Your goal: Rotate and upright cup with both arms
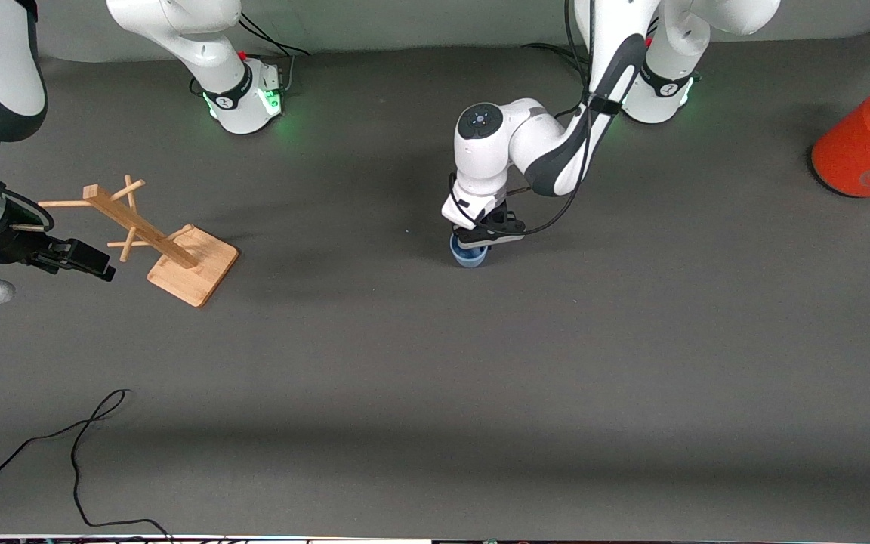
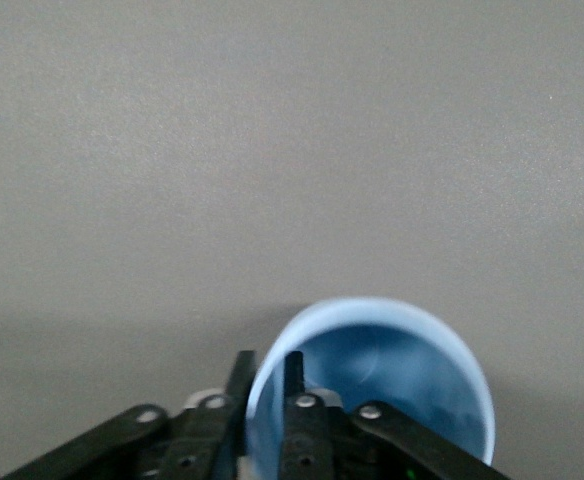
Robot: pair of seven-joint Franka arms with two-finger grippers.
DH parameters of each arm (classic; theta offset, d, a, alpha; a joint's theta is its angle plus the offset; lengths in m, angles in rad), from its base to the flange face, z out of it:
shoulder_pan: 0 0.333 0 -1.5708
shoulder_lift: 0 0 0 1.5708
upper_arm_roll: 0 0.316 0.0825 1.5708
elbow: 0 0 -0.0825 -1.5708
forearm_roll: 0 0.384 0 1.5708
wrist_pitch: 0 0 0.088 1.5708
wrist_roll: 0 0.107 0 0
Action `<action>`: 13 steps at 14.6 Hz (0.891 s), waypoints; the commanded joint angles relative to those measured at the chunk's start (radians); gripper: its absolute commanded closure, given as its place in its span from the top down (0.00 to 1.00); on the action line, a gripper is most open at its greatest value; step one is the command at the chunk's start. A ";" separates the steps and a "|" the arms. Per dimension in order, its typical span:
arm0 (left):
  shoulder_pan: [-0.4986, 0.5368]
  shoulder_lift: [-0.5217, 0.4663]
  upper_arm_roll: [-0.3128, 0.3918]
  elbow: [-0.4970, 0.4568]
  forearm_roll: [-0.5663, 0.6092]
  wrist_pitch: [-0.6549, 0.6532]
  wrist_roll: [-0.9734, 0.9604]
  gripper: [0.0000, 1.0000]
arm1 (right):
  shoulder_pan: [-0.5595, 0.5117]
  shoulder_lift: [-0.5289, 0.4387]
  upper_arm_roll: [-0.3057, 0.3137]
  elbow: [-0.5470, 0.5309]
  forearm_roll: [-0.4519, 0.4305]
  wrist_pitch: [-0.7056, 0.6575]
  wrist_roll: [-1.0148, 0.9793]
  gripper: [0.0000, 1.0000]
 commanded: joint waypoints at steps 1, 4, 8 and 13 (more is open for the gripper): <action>-0.004 -0.022 0.006 0.016 0.018 -0.067 -0.001 1.00 | 0.009 -0.026 -0.006 -0.022 -0.013 0.010 -0.012 1.00; 0.004 -0.069 0.004 0.040 -0.021 -0.171 0.069 1.00 | 0.009 -0.026 -0.006 -0.022 -0.013 0.011 -0.012 1.00; 0.007 -0.253 0.013 0.106 -0.236 -0.424 0.276 1.00 | 0.009 -0.037 -0.005 -0.022 -0.013 0.011 -0.014 1.00; 0.161 -0.317 0.036 0.413 -0.305 -0.866 0.460 1.00 | 0.022 -0.061 0.001 -0.022 -0.011 0.005 -0.017 1.00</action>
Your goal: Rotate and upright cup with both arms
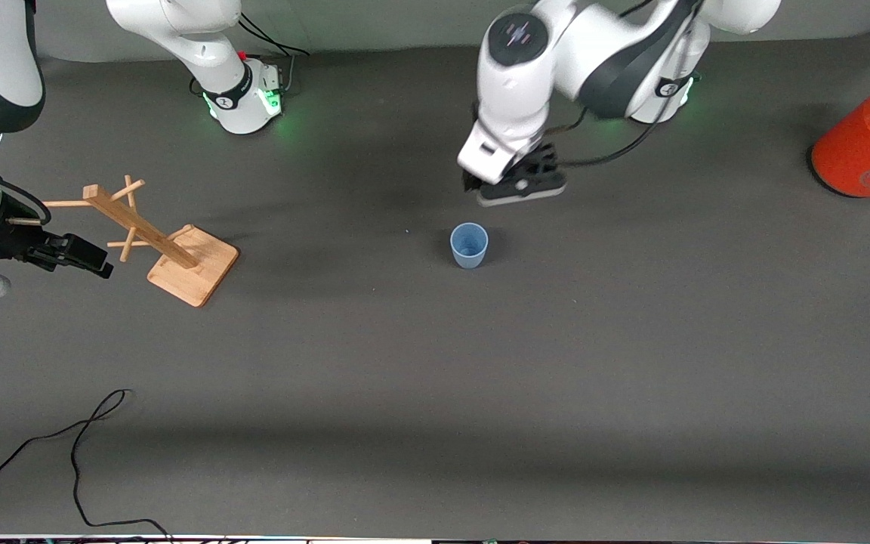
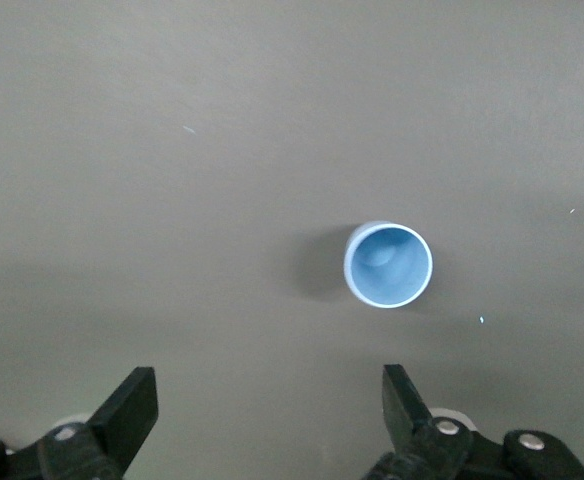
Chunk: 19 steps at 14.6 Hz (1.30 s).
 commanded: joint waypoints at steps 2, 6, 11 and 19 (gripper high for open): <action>0.191 -0.023 -0.001 0.157 -0.043 -0.204 0.221 1.00 | 0.016 -0.041 -0.003 -0.021 -0.013 -0.002 -0.024 1.00; 0.375 -0.069 -0.001 0.158 -0.048 -0.265 0.423 1.00 | 0.037 -0.053 -0.003 -0.021 -0.005 -0.026 -0.029 1.00; 0.542 -0.074 0.022 0.160 -0.042 -0.276 0.712 1.00 | 0.057 -0.098 -0.003 -0.073 -0.003 -0.031 -0.029 1.00; 0.688 -0.060 -0.017 0.157 -0.027 -0.218 0.865 1.00 | 0.048 -0.083 -0.001 -0.041 0.000 -0.092 -0.073 1.00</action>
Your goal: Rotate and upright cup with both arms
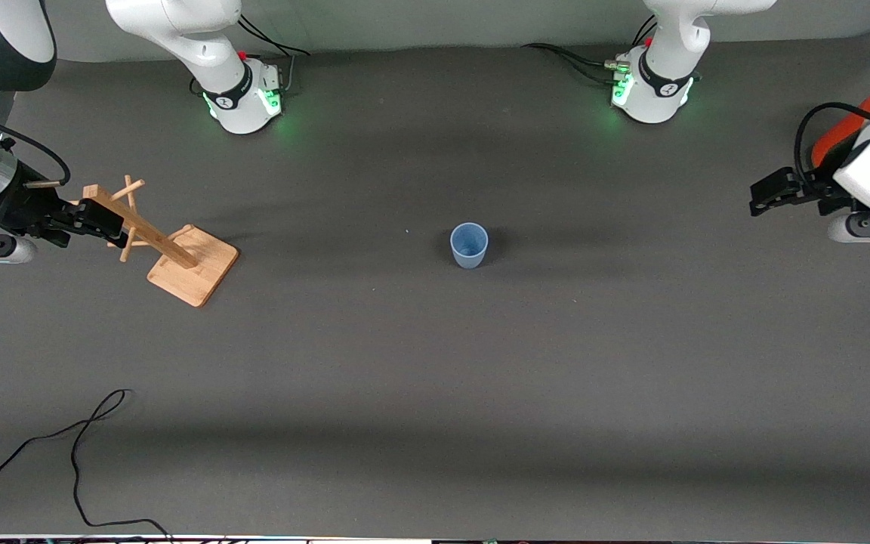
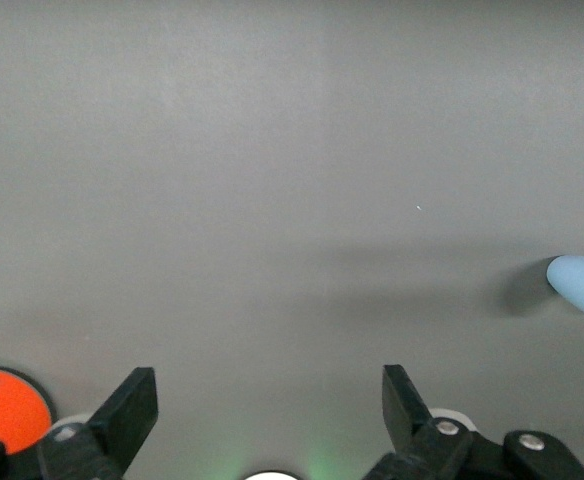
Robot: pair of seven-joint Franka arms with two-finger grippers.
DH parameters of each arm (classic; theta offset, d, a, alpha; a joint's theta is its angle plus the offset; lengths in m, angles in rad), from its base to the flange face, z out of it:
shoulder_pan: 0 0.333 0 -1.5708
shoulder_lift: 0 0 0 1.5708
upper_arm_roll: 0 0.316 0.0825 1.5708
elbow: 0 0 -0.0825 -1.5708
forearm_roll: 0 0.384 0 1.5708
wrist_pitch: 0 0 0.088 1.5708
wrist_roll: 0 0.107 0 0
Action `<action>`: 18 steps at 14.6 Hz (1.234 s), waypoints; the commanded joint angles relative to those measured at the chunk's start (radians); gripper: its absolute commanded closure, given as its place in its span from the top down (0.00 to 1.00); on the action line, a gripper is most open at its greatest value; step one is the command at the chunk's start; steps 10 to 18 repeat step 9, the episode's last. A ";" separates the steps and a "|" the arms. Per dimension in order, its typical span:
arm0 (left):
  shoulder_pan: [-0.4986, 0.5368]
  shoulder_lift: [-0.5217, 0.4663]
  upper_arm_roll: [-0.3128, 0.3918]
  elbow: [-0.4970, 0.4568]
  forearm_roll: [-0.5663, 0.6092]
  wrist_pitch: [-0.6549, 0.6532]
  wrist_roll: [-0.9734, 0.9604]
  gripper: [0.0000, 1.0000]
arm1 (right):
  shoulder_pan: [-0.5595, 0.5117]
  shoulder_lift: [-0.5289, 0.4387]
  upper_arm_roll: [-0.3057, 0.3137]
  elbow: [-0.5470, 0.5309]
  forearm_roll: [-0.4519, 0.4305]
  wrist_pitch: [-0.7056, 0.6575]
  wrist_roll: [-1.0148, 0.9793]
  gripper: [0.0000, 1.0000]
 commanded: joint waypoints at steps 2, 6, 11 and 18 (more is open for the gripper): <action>0.019 0.004 -0.018 0.004 0.010 0.022 0.029 1.00 | 0.004 -0.002 0.000 0.013 0.000 -0.017 -0.017 1.00; 0.019 0.006 -0.016 0.001 0.015 0.026 0.030 1.00 | 0.005 -0.002 0.001 0.027 0.000 -0.037 -0.025 1.00; 0.017 0.007 -0.016 0.002 0.022 0.025 0.030 1.00 | 0.005 -0.001 0.001 0.030 0.000 -0.039 -0.028 1.00; 0.017 0.007 -0.016 0.002 0.022 0.025 0.030 1.00 | 0.005 -0.001 0.001 0.030 0.000 -0.039 -0.028 1.00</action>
